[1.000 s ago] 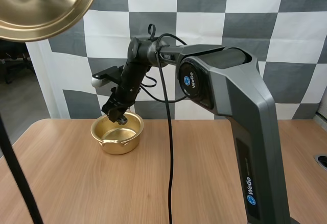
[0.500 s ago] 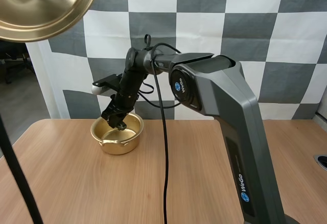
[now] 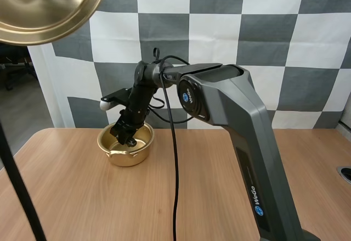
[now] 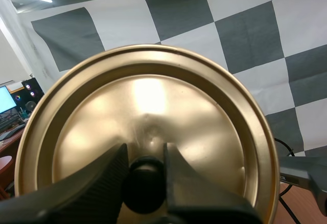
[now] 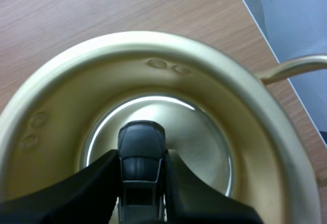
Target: Open the pot, put the car inside, and close it
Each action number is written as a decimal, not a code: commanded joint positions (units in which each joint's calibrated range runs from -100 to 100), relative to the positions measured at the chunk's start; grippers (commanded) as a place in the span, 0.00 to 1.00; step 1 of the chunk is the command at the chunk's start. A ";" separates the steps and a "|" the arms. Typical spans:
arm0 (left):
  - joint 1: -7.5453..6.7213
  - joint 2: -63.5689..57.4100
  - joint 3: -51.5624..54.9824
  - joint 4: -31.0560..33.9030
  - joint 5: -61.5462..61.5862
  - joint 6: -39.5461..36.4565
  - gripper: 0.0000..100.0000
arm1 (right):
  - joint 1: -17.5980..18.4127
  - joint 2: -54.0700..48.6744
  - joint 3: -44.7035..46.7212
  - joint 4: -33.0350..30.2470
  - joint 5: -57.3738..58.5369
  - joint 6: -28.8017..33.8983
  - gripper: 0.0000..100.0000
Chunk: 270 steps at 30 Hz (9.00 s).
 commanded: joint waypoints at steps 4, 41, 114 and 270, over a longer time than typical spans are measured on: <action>0.03 0.01 -0.01 0.14 0.01 0.03 0.00 | 0.04 0.84 -0.05 -0.03 -0.09 0.04 0.00; 0.03 0.01 -0.01 0.62 0.01 0.76 0.00 | 0.41 1.87 -0.05 -0.01 -3.35 0.04 0.25; 0.03 44.52 -0.01 5.76 0.01 1.94 0.00 | -18.47 -68.85 -2.04 -0.58 7.44 0.25 1.00; 0.03 66.85 16.24 -1.54 -25.17 10.48 1.00 | -18.47 -77.02 -1.16 -6.17 7.44 5.15 1.00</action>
